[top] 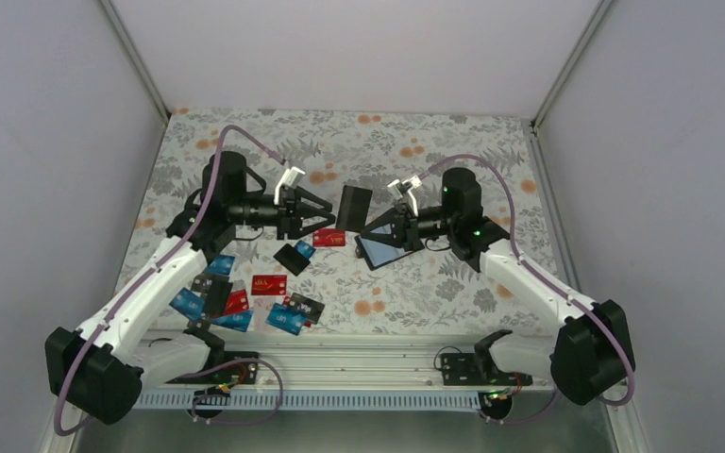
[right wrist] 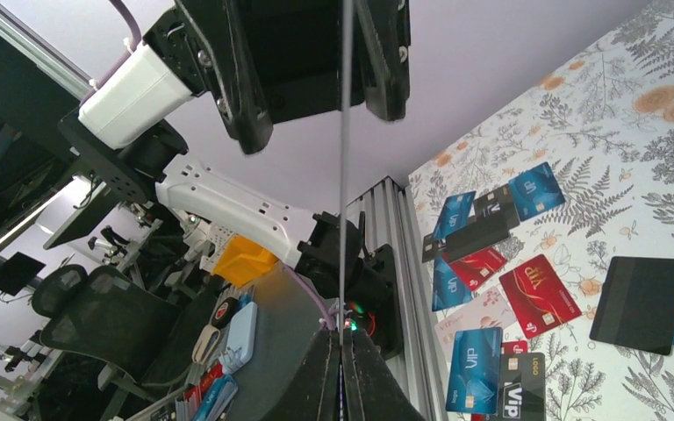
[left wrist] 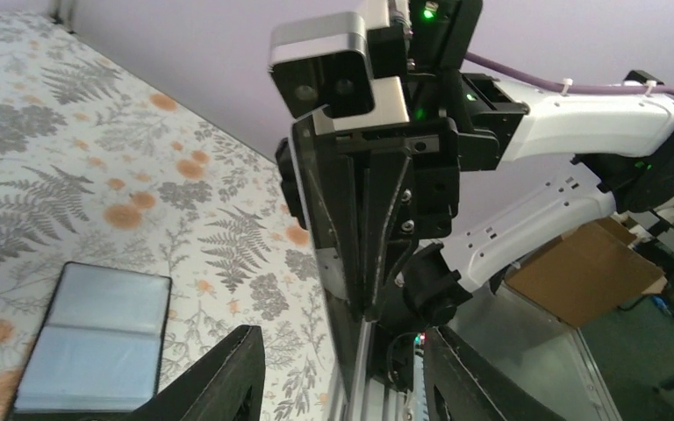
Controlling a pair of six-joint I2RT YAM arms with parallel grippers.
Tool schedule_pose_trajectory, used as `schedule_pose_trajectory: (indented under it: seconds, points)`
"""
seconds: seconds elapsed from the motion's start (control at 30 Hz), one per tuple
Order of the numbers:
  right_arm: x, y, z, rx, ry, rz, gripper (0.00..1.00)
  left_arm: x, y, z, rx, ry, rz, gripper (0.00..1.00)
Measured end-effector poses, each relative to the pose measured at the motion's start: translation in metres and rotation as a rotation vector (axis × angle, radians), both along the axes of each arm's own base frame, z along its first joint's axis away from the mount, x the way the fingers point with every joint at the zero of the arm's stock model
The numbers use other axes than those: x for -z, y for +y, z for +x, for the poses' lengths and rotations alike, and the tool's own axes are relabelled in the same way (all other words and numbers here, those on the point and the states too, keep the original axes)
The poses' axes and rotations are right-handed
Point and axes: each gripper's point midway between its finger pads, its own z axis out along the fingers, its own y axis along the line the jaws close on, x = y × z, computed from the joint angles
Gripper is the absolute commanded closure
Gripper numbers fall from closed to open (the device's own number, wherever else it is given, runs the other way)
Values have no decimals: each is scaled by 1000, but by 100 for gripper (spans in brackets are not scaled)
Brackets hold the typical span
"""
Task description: Put the credit cards into the card holder
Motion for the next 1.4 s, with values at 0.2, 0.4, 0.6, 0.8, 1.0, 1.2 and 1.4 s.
schedule_pose_trajectory:
  seconds: [0.2, 0.4, 0.6, 0.8, 1.0, 1.2, 1.4]
  points:
    - [1, 5, 1, -15, -3, -2, 96, 5, -13, -4, 44, 22, -2, 64]
    - [0, 8, -2, -31, -21, 2, 96, 12, -18, 3, 26, 41, 2, 71]
    - [0, 9, -4, -41, -33, 5, 96, 7, -17, 7, 0, 27, -9, 73]
    - [1, 9, -5, -45, -32, 2, 96, 7, -17, 8, -9, 26, -8, 81]
    - [2, 9, -5, -44, -30, -1, 96, 7, -18, 7, -7, 32, -9, 98]
    - [6, 10, 2, -5, -28, -29, 78, 7, -17, 8, -17, 46, -12, 98]
    - [25, 12, 35, 155, 7, -133, 52, 31, -15, 17, -89, 99, 24, 98]
